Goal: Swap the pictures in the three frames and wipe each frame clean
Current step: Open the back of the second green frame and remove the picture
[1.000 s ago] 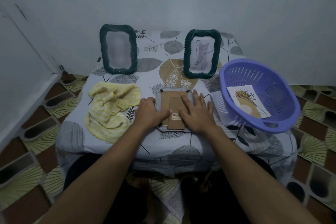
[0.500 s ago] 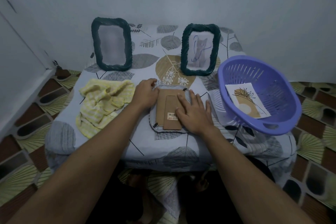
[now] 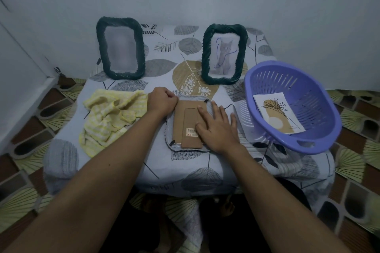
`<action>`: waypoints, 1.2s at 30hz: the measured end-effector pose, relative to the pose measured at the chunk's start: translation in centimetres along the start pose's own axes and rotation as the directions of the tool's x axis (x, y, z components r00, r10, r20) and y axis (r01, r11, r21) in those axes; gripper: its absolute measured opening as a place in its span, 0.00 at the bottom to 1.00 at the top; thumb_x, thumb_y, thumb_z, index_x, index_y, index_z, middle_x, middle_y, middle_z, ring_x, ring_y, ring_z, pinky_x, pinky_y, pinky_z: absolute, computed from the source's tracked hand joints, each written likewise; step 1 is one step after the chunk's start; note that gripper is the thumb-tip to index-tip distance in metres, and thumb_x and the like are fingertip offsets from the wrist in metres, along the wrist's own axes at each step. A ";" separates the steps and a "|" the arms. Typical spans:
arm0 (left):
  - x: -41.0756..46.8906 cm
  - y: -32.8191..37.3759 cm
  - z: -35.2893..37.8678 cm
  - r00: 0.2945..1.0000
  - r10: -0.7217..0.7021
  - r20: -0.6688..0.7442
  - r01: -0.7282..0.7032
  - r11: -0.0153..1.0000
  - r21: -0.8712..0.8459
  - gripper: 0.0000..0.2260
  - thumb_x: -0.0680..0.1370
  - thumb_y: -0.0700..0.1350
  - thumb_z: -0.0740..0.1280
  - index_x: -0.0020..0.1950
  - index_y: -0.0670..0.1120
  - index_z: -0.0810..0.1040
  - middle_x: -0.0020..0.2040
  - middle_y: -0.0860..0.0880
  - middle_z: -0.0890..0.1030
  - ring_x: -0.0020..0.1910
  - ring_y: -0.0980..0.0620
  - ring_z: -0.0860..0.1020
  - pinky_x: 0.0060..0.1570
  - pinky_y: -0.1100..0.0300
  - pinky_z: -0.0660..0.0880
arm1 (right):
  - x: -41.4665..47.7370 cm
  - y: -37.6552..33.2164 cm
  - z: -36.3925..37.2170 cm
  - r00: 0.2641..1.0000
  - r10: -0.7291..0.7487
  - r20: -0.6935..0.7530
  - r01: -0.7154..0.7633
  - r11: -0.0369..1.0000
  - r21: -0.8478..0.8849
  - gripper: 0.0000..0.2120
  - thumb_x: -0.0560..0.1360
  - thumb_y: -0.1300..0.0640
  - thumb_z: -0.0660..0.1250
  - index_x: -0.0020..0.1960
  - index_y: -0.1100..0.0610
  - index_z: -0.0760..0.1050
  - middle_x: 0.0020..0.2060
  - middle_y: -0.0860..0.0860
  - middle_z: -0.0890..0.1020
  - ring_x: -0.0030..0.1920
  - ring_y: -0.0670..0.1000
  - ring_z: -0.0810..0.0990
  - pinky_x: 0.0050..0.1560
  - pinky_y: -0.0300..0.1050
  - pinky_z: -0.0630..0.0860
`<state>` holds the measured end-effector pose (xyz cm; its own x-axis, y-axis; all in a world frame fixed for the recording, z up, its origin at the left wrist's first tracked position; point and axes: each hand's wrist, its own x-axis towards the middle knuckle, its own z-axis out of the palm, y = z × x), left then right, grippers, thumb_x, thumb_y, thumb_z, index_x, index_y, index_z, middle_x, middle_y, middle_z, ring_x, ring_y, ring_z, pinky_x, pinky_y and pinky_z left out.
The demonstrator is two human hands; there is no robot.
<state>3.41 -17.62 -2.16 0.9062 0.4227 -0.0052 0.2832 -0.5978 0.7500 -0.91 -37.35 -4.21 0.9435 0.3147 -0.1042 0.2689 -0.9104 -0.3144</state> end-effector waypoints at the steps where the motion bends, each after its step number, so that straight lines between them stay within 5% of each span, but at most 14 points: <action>1: 0.0 0.1 0.1 1.000 -0.012 -0.010 0.012 1.000 0.002 0.03 0.74 0.42 0.71 0.43 0.44 0.85 0.46 0.46 0.86 0.50 0.48 0.82 0.49 0.61 0.75 | 0.0 0.0 0.0 1.000 0.000 -0.002 0.000 1.000 0.001 0.30 0.80 0.36 0.48 0.80 0.38 0.47 0.81 0.49 0.43 0.81 0.54 0.41 0.77 0.63 0.36; 8: -0.1 -0.1 0.6 0.999 -0.025 -0.049 0.023 0.999 -0.029 0.06 0.76 0.46 0.72 0.43 0.44 0.84 0.47 0.45 0.86 0.50 0.46 0.82 0.50 0.58 0.77 | -0.1 -0.1 0.0 1.000 0.003 -0.006 -0.003 1.000 0.010 0.30 0.80 0.37 0.49 0.80 0.38 0.48 0.82 0.49 0.44 0.81 0.54 0.42 0.77 0.63 0.36; 11: -0.5 -0.9 0.5 0.999 0.036 0.031 -0.034 0.998 -0.051 0.09 0.76 0.47 0.71 0.52 0.43 0.83 0.52 0.45 0.84 0.53 0.46 0.81 0.56 0.55 0.77 | -0.1 -0.2 0.0 1.000 0.005 -0.006 -0.005 1.000 0.019 0.30 0.80 0.37 0.49 0.80 0.38 0.48 0.82 0.49 0.44 0.81 0.54 0.42 0.76 0.63 0.36; 14: -1.6 -2.1 0.1 0.984 0.142 0.103 -0.140 0.990 -0.027 0.25 0.73 0.55 0.70 0.66 0.43 0.77 0.63 0.41 0.76 0.63 0.44 0.75 0.66 0.50 0.71 | -0.2 -0.3 -0.1 1.000 0.011 -0.004 -0.011 1.000 0.024 0.30 0.80 0.37 0.49 0.80 0.38 0.48 0.82 0.49 0.44 0.81 0.54 0.41 0.77 0.63 0.35; 22: -4.7 -4.2 -1.5 0.974 0.139 0.180 -0.199 0.903 0.381 0.49 0.68 0.76 0.54 0.80 0.48 0.56 0.80 0.46 0.58 0.79 0.42 0.51 0.75 0.41 0.50 | -0.3 -0.6 -0.3 1.000 0.030 -0.001 -0.030 0.999 0.041 0.30 0.79 0.37 0.50 0.80 0.38 0.49 0.82 0.48 0.45 0.81 0.53 0.42 0.76 0.62 0.35; 27: -5.0 -4.9 -1.5 0.959 0.145 0.242 -0.244 0.856 0.455 0.54 0.64 0.82 0.46 0.81 0.49 0.51 0.82 0.47 0.52 0.80 0.42 0.48 0.77 0.41 0.46 | -0.1 -0.7 -0.4 0.999 0.044 0.000 -0.044 0.996 0.081 0.29 0.79 0.38 0.53 0.79 0.38 0.53 0.81 0.48 0.47 0.80 0.53 0.44 0.76 0.61 0.35; 33: -5.1 -5.1 -1.2 0.958 0.180 0.223 -0.270 0.824 0.499 0.52 0.65 0.82 0.45 0.81 0.51 0.55 0.82 0.46 0.53 0.80 0.41 0.49 0.78 0.42 0.45 | 0.9 -1.6 -1.7 0.984 0.173 -0.049 -0.154 0.952 0.264 0.18 0.78 0.42 0.59 0.67 0.39 0.72 0.74 0.50 0.65 0.75 0.53 0.58 0.76 0.58 0.46; 36: -5.2 -5.0 -1.2 0.959 0.182 0.216 -0.270 0.818 0.508 0.52 0.65 0.82 0.45 0.81 0.51 0.55 0.82 0.46 0.54 0.80 0.41 0.49 0.78 0.43 0.45 | 1.9 -2.2 -2.4 0.951 0.288 -0.113 -0.236 0.911 0.339 0.17 0.79 0.46 0.58 0.67 0.40 0.73 0.69 0.52 0.71 0.71 0.56 0.63 0.72 0.57 0.53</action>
<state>-3.08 -16.02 -5.10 0.9887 0.1494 -0.0110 0.1465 -0.9490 0.2791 0.75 -35.40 -1.45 0.9965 0.0063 -0.0834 -0.0436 -0.8121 -0.5819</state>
